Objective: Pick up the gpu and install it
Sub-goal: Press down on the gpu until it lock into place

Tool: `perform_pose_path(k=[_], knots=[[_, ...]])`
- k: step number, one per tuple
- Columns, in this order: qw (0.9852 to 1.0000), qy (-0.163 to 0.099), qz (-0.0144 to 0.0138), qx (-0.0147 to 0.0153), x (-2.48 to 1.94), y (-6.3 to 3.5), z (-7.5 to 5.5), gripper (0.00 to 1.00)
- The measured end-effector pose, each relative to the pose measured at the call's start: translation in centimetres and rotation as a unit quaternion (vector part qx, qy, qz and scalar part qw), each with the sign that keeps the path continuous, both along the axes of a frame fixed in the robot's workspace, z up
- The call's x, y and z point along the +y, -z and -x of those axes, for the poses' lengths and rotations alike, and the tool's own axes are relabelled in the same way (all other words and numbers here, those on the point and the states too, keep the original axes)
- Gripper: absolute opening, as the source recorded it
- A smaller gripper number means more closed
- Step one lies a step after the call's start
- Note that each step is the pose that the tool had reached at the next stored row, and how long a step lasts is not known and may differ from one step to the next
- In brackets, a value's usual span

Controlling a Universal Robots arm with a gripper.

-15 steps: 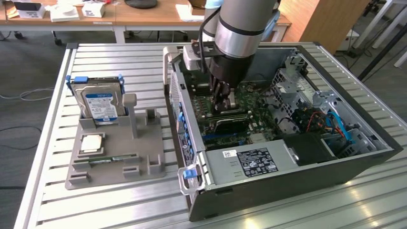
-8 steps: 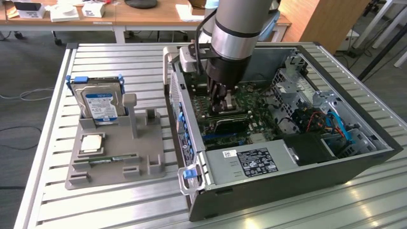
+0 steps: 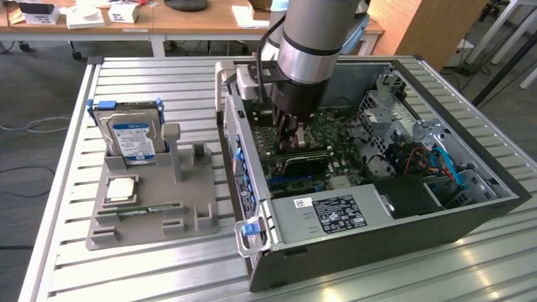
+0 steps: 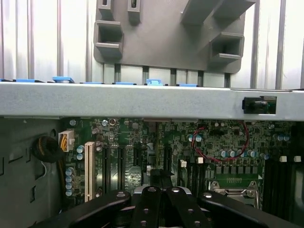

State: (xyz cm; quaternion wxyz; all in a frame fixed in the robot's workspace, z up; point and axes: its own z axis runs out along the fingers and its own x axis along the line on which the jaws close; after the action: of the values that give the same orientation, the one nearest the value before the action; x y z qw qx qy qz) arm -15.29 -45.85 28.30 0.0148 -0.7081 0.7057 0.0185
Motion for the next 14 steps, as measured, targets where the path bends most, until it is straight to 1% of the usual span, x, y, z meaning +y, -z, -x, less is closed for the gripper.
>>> perform_pose_path(k=[7,10,14], knots=[[1.0,0.0,-0.0005,-0.0001,0.0,0.48,0.01,0.11],[1.0,0.0,-0.0004,0.0,0.0,0.5,0.01,0.11],[1.0,0.0,-0.0006,-0.0001,0.04,0.58,0.41,0.11]])
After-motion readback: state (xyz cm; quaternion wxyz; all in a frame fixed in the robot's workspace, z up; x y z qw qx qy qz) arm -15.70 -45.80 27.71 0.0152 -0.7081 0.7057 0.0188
